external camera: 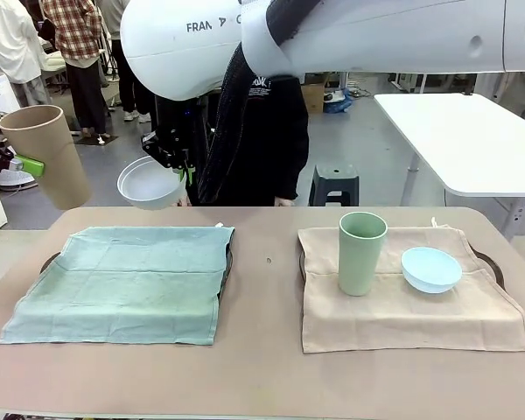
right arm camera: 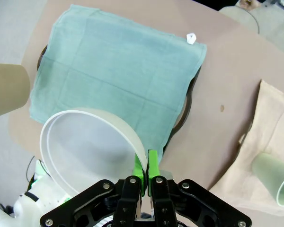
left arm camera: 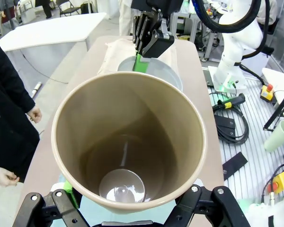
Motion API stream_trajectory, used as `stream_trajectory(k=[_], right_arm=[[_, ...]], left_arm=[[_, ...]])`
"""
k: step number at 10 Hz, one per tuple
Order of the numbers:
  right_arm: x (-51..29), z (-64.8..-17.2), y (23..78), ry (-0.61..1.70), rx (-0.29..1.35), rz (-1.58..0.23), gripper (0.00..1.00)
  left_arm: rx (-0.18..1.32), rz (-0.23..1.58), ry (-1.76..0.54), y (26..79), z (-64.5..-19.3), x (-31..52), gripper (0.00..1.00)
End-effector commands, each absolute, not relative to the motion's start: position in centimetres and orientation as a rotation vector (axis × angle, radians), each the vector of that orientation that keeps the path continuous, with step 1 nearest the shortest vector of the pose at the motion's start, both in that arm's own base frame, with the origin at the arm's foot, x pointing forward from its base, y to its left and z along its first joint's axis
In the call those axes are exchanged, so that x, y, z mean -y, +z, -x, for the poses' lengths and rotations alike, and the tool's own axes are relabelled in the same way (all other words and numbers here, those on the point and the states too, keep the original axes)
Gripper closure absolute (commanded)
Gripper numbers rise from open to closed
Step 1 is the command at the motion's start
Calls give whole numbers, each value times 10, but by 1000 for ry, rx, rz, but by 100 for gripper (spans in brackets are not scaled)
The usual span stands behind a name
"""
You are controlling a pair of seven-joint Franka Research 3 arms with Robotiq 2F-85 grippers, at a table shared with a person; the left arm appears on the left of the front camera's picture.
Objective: Set up a tray with a mat and arrange the tableware.
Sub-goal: Place the Picnic Bowl and Reusable plastic cup back onto the Handle tray in front of the human's position.
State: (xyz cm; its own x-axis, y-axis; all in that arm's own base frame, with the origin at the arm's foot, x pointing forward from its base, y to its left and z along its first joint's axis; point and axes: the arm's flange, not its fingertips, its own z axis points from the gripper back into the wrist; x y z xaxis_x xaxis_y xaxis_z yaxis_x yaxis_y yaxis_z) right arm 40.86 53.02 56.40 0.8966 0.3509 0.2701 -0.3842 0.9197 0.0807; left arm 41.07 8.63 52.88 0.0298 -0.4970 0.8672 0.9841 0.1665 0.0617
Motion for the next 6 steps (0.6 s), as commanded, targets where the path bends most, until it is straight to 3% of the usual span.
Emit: stream_trajectory(k=[1,4,5,6], right_arm=[[-531,-409,565,383,275,-107,100],[-530,-409,564,382,255,-133,96],[-525,-425,547,364,212,-189,96],[-520,-440,516,341,176,-157,96]], left_arm=[[920,680,-1309,532,-410,-86,68],[920,680,-1309,532,-410,-86,68],[911,690,-1294,529,-411,-86,12],[890,660,-1243,494,-428,-87,12]])
